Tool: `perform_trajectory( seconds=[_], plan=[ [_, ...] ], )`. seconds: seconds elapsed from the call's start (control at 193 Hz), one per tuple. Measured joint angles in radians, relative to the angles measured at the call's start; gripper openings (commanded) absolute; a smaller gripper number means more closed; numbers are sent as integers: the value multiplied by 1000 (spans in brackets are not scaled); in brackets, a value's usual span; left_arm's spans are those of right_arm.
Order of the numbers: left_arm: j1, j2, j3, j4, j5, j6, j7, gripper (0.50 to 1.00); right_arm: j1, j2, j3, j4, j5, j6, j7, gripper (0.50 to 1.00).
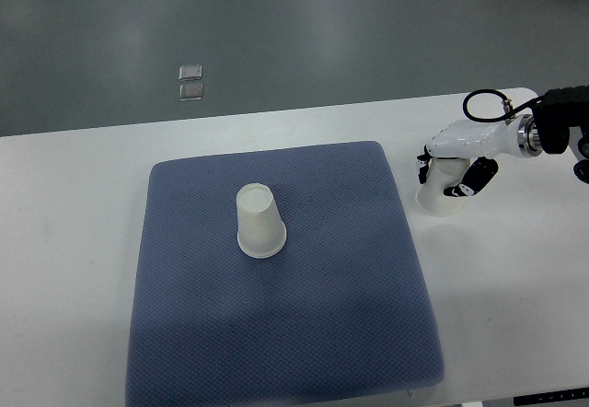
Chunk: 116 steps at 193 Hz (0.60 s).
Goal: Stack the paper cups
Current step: 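Lift the cup with the right hand and carry it over the cushion cup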
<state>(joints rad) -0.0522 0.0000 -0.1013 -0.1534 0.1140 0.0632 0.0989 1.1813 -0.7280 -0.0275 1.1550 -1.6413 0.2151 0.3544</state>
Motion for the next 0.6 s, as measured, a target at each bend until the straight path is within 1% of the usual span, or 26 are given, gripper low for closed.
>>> perform_trajectory(
  seconds=[0.212,0.388,0.6],
  plan=[
    [0,0,0,0,0,0,0,1000,121,28,1,35,10,66,1,592],
    [0,0,0,0,0,0,0,1000,212,90,2,45,16,121,2,592],
    [0,0,0,0,0,0,0,1000,313,190,3,51,69,182,-1,594]
  ],
)
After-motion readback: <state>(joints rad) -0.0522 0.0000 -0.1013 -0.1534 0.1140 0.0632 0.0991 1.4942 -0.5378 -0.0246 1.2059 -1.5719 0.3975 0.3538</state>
